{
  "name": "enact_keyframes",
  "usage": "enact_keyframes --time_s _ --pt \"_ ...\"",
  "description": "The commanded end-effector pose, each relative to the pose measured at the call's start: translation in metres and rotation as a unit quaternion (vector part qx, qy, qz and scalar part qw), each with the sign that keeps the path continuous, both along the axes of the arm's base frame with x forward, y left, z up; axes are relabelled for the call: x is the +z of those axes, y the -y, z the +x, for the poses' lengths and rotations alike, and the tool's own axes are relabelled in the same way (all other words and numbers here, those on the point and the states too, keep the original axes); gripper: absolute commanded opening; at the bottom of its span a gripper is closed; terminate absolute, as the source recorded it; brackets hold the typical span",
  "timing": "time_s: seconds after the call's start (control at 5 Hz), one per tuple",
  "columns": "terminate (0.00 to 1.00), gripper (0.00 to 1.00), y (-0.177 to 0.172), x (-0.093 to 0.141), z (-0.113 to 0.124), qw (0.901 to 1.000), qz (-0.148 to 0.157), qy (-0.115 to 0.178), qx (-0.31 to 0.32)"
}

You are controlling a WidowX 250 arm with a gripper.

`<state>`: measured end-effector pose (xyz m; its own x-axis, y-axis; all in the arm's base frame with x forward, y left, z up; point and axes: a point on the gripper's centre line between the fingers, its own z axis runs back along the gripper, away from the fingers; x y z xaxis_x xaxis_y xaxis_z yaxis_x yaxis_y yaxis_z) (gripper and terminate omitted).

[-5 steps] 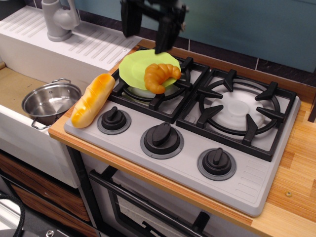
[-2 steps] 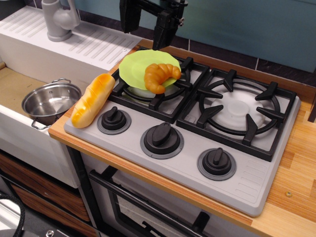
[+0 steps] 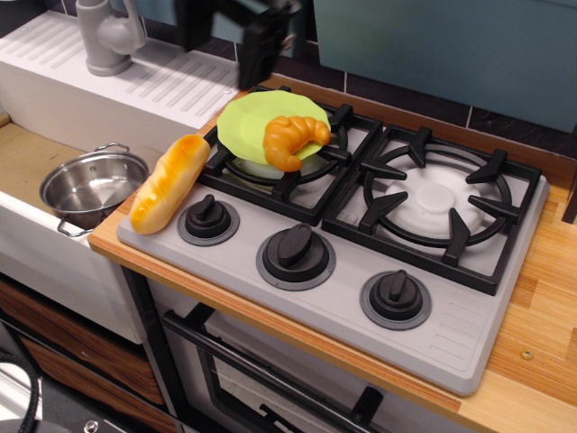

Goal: Put crossaint on plate and bread in pot or pan in sink

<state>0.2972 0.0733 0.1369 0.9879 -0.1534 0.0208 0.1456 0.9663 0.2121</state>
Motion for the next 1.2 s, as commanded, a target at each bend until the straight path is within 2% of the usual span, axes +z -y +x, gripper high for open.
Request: enact_keyframes --time_s 0.0,0.6,1.0 --pt "0.0 1.0 -0.019 0.007 -0.004 0.997 -0.001 0.077 0.001" --pt "0.0 1.0 -0.041 -0.024 -0.014 0.9925 0.011 0.115 0.041" --pt "0.0 1.0 -0.047 -0.052 -0.02 0.9889 0.0 0.137 0.058"
